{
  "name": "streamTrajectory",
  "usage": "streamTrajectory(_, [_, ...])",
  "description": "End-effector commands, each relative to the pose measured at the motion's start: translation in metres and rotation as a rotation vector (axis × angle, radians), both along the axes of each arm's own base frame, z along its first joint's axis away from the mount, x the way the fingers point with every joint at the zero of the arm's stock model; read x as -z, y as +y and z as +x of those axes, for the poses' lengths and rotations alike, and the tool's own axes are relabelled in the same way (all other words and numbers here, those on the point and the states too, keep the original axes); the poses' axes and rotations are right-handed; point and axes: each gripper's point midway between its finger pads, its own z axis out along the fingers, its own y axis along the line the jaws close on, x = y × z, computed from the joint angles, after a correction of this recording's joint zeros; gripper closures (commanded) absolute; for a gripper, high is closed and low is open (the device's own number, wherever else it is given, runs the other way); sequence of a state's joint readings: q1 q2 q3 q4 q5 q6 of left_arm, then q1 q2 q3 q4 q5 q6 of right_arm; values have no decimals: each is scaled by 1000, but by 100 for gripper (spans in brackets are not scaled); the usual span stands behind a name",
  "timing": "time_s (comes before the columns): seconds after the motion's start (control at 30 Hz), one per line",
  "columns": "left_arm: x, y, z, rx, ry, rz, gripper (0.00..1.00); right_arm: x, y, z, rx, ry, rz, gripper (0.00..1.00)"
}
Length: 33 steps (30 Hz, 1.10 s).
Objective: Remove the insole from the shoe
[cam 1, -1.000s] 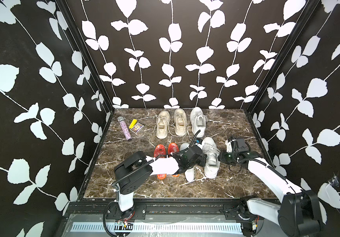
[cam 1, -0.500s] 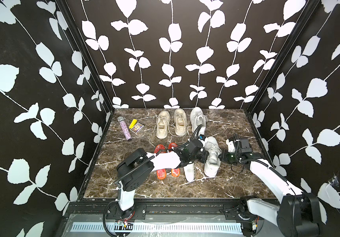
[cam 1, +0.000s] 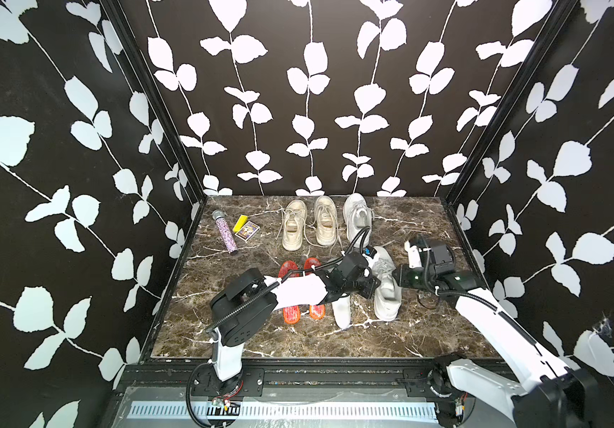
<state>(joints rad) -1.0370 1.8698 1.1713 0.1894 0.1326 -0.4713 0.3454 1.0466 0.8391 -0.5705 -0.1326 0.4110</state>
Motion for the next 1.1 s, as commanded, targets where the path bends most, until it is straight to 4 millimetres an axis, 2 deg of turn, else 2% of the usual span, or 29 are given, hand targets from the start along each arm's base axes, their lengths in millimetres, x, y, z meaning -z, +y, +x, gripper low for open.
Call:
streamTrajectory(0.0, [-28, -3, 3, -9, -26, -56, 75, 7, -4, -12, -18, 31, -100, 72])
streamTrajectory(0.1, [-26, 1, 5, -26, -29, -47, 76, 15, 2, -16, -27, 65, -87, 71])
streamTrajectory(0.2, [-23, 4, 7, -48, -28, -39, 76, 29, -1, -20, 30, 117, -74, 63])
streamTrajectory(0.43, [-21, 1, 6, -47, -11, -59, 77, 47, 7, -24, 50, 156, -18, 61])
streamTrajectory(0.57, [-20, -1, 5, -40, -5, -61, 80, 50, 6, -18, 65, 147, -42, 61])
streamTrajectory(0.87, [-20, 2, 4, -45, -3, -63, 81, 67, -12, -6, 154, 146, -158, 46])
streamTrajectory(1.07, [-17, 4, 4, -53, -5, -65, 90, 85, -12, 2, 175, 157, -180, 47])
